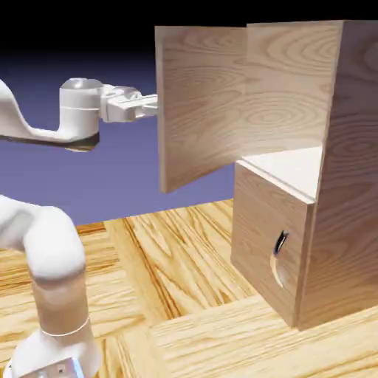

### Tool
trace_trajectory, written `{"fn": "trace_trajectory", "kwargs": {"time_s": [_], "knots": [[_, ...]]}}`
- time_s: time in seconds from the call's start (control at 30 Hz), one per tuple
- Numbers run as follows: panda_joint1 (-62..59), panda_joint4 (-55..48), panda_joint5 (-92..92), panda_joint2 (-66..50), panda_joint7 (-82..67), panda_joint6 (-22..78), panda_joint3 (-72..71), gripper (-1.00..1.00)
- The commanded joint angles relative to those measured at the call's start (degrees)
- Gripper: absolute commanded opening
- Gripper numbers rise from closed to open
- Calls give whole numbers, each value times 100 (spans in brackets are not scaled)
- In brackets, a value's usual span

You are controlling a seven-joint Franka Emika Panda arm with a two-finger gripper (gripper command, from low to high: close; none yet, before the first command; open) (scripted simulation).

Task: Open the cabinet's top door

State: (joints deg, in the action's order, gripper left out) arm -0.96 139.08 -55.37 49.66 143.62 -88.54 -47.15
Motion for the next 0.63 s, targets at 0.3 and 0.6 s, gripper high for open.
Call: {"fn": "trace_trajectory", "kwargs": {"time_s": [0.3, 0.6], "knots": [[-1926, -1844, 758, -763, 109, 1906, -2032, -100], [-3758, -3257, 1225, -633, -120, 2907, -3449, -100]]}}
